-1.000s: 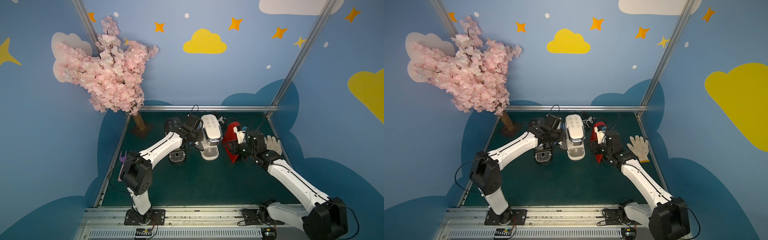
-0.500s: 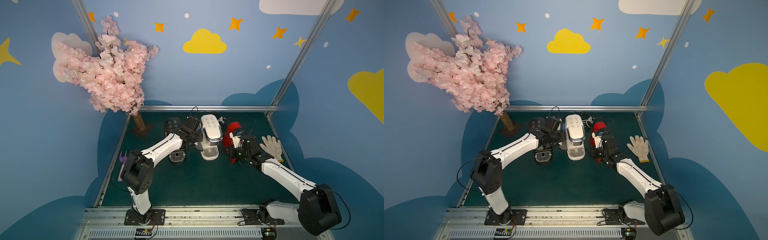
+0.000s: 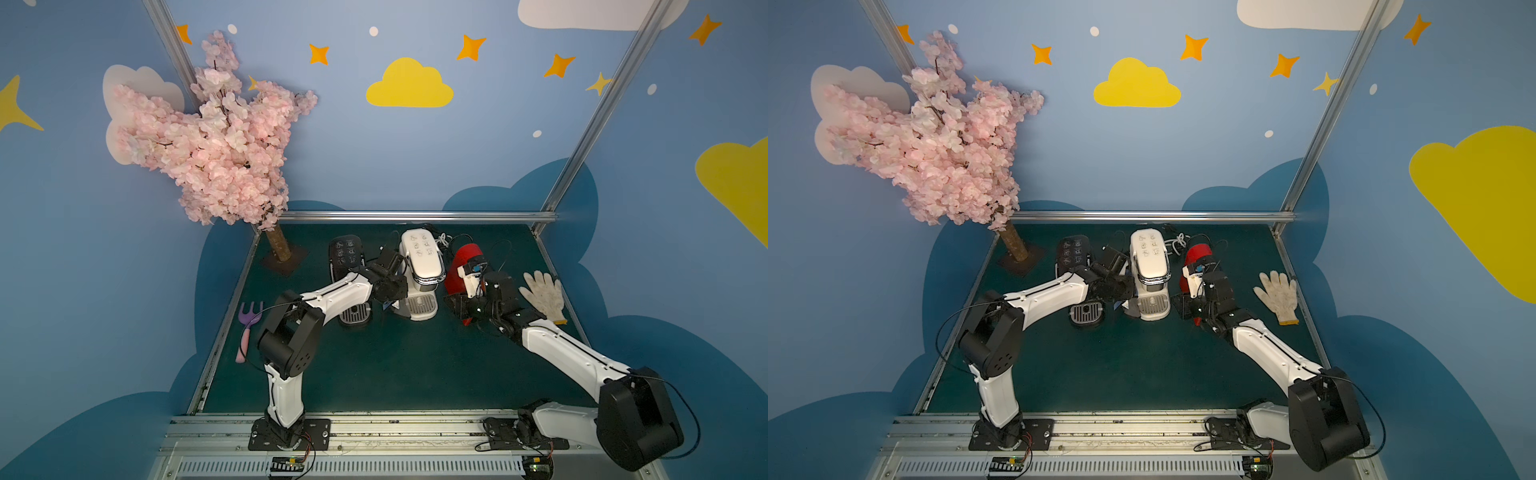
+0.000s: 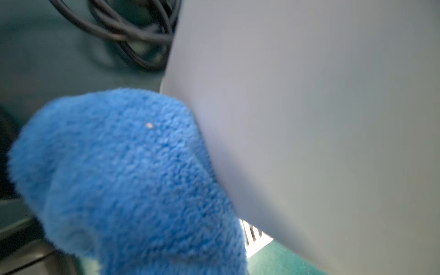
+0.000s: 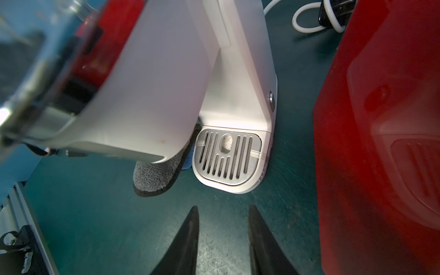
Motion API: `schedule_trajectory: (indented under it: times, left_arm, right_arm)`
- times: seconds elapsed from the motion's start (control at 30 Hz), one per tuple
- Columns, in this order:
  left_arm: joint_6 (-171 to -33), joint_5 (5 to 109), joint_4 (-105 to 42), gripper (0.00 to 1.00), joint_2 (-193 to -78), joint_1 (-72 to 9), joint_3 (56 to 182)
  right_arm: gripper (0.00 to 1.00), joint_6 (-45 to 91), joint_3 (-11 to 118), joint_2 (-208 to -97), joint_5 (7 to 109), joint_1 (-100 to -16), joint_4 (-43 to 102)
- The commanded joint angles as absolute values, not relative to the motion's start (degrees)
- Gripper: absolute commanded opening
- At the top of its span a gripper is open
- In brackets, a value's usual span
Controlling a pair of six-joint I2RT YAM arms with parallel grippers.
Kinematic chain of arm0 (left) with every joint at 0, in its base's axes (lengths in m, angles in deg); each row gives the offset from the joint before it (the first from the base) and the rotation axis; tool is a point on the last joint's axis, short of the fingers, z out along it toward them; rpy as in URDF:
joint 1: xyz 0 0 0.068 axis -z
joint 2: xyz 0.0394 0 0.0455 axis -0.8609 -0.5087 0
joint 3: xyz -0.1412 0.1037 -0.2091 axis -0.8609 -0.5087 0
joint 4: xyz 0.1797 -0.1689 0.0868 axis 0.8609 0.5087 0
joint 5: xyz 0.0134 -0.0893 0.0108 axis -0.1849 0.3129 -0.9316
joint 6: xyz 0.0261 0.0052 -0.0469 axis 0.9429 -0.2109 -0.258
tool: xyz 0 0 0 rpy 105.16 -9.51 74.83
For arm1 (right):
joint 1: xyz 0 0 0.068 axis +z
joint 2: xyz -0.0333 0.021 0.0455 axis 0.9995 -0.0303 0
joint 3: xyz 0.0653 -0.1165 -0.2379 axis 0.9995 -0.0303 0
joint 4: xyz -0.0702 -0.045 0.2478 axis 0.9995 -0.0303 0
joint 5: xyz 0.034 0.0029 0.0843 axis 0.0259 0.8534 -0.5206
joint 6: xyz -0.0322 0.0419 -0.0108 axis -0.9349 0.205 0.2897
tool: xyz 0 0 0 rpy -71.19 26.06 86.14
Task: Wipe the surface of a coffee machine
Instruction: Wipe the dirt from the surface of the coffee machine.
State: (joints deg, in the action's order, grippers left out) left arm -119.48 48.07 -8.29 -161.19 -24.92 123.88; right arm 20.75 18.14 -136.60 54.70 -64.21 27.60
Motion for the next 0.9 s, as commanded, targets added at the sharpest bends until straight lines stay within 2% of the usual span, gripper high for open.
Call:
schedule_trajectory:
  times: [0.0, 0.3, 0.5, 0.87]
  left_arm:
    - [-119.8, 51.4, -7.7, 0.03, -162.4, -24.6, 125.4]
    - [-112.9, 43.8, -0.6, 0.03, -155.6, -24.8, 131.7]
    - [-102.5, 40.5, 0.8, 0.03, -152.2, -26.7, 134.9]
    - [-84.7, 53.0, 0.0, 0.03, -148.1, -27.3, 140.1]
  right_arm:
    - [0.35, 20.6, 17.0, -136.1, 56.0, -64.5, 27.6]
    - [0.35, 20.5, 17.0, -136.0, 56.0, -64.5, 27.3]
    - [0.35, 20.5, 17.2, -135.9, 56.5, -64.5, 26.9]
    - [0.35, 20.8, 17.2, -137.3, 56.2, -64.4, 27.5]
